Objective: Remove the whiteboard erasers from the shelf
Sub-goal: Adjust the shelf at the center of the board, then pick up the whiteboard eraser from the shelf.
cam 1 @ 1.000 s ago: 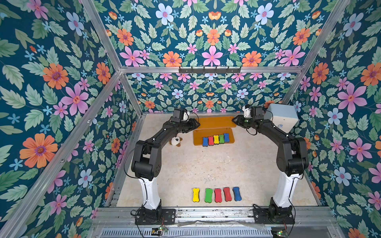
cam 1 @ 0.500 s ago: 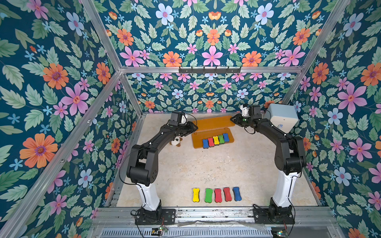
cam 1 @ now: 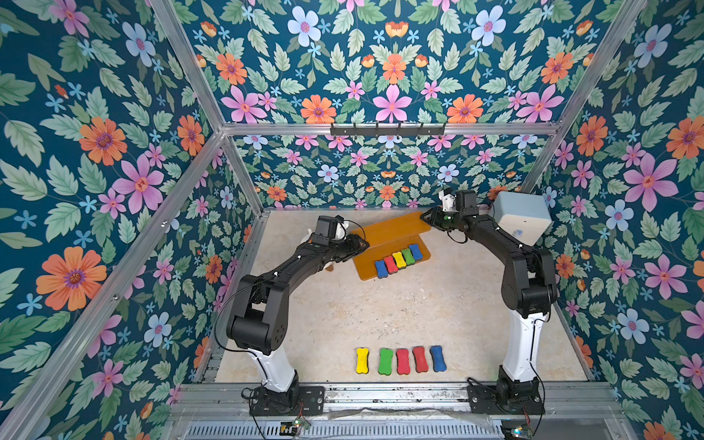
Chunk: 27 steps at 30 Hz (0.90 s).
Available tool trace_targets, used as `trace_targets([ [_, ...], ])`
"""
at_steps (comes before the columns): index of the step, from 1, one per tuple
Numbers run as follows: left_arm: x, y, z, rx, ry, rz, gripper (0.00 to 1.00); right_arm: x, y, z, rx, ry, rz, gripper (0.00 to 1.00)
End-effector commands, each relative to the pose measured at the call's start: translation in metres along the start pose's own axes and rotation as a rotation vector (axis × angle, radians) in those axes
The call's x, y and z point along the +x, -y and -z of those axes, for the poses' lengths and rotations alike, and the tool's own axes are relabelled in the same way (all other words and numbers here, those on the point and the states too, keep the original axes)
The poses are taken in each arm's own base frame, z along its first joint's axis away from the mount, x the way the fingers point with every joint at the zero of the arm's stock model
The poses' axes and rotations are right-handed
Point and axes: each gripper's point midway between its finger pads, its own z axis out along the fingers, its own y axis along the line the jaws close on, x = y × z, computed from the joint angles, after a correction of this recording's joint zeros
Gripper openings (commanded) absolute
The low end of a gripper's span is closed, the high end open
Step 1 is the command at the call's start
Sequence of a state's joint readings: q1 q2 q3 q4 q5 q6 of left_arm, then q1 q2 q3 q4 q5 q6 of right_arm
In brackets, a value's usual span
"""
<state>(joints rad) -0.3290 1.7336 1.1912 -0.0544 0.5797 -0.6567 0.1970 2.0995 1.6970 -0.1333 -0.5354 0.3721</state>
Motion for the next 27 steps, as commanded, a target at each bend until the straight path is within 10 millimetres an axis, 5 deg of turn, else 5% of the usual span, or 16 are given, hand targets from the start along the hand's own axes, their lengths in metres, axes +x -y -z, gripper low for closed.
trace_targets([
  [1,-0.017,0.016,0.012,0.037,0.065,-0.044,0.66,-0.011,-0.008,0.014,-0.04,0.016,0.019,0.44],
  [10,-0.04,-0.006,0.036,-0.033,0.122,-0.012,0.74,-0.028,0.002,0.062,0.009,0.099,0.017,0.53],
  [20,-0.041,-0.017,0.02,-0.054,0.085,-0.01,0.61,0.049,0.031,0.07,0.003,0.073,-0.083,0.46],
  [27,-0.038,-0.02,0.01,-0.037,0.053,0.004,0.5,0.091,0.048,0.051,-0.026,0.042,-0.139,0.36],
])
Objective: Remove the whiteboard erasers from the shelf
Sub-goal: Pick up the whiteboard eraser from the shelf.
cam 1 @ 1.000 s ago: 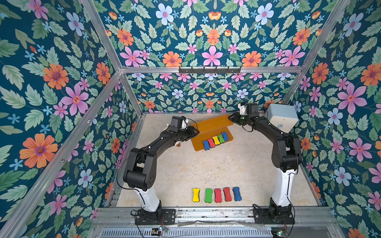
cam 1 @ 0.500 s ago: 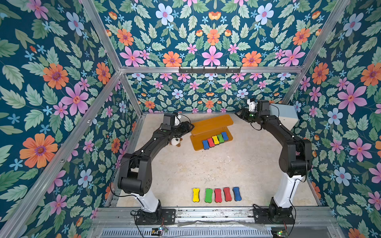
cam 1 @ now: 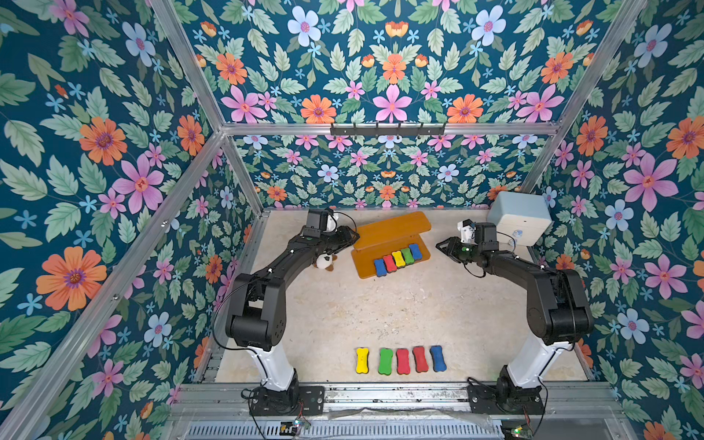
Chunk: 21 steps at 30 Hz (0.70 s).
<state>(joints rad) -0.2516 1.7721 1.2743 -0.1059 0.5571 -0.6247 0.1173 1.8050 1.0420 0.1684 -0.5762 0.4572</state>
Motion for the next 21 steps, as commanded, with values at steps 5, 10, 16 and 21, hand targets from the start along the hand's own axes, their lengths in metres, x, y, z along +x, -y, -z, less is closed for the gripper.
trace_targets([
  [5,0.004,0.001,-0.005,0.033,-0.023,0.0,0.44,0.002,-0.012,-0.029,-0.072,0.025,0.023,0.34],
  [10,0.007,-0.001,-0.005,0.024,-0.024,0.001,0.43,0.002,-0.013,-0.044,-0.084,0.016,0.021,0.33],
  [16,0.008,-0.001,-0.007,0.031,-0.032,0.003,0.41,0.0,-0.014,-0.06,-0.086,0.003,0.023,0.33],
  [21,0.009,0.0,-0.007,0.037,-0.036,0.002,0.41,0.003,-0.014,-0.071,-0.081,-0.012,0.024,0.33],
])
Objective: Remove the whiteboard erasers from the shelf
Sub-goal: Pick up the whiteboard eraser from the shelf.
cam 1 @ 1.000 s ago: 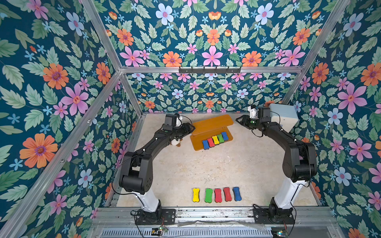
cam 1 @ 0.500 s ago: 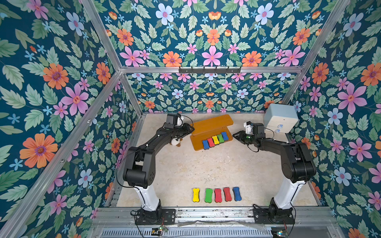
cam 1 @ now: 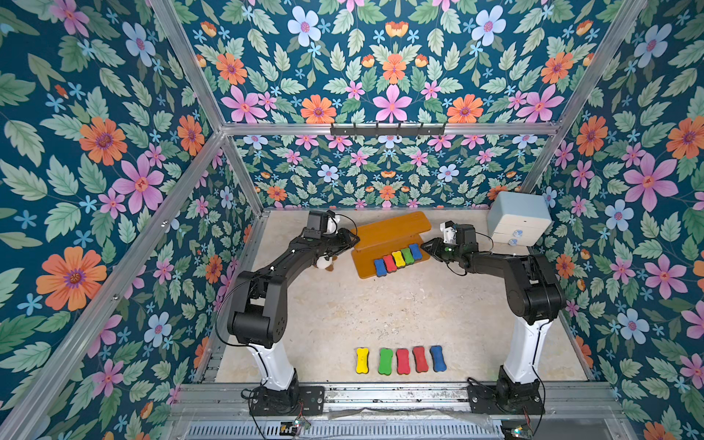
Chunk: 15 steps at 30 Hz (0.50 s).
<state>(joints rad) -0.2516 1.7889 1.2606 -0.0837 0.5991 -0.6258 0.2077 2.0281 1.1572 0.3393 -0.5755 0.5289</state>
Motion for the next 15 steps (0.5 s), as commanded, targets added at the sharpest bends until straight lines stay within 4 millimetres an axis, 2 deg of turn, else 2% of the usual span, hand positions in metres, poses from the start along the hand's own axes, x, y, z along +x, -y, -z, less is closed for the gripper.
trace_targets([
  [1,0.002,0.0,-0.001,0.006,-0.006,-0.001,0.41,-0.004,-0.003,-0.006,-0.009,0.008,0.015,0.33],
  [15,0.005,0.0,-0.002,0.016,-0.014,-0.001,0.41,0.001,0.009,-0.023,0.039,-0.017,0.022,0.35],
])
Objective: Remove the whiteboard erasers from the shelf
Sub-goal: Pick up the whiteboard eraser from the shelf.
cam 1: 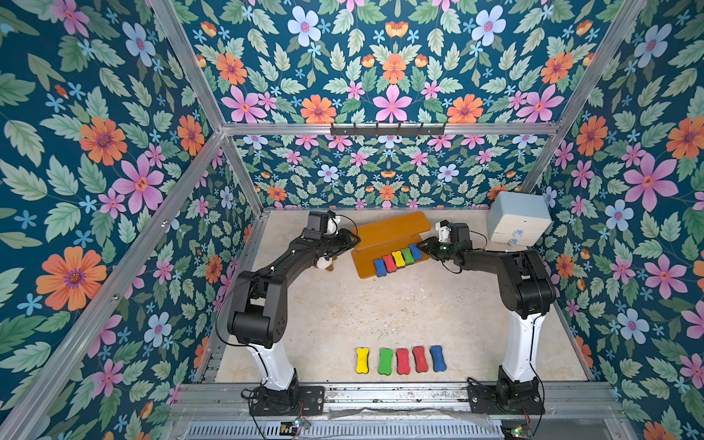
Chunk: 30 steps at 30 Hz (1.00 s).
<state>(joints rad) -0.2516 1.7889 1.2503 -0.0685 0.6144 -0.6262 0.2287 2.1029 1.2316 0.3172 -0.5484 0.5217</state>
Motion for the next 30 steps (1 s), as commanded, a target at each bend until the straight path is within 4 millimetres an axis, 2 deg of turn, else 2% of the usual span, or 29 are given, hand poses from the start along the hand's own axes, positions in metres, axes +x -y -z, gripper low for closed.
trace_targets([
  [1,0.003,-0.001,-0.001,0.0,-0.009,0.002,0.41,0.002,0.004,-0.004,0.02,-0.005,0.016,0.36],
  [12,0.003,-0.001,-0.001,0.006,-0.008,0.011,0.42,0.009,0.007,-0.01,0.035,-0.021,0.024,0.36],
  [19,0.002,0.0,0.001,0.003,-0.002,0.016,0.48,0.017,0.015,-0.009,0.053,-0.031,0.018,0.35],
  [30,-0.005,0.009,0.012,-0.001,0.019,-0.039,0.55,0.022,0.018,-0.004,0.069,-0.024,0.023,0.24],
])
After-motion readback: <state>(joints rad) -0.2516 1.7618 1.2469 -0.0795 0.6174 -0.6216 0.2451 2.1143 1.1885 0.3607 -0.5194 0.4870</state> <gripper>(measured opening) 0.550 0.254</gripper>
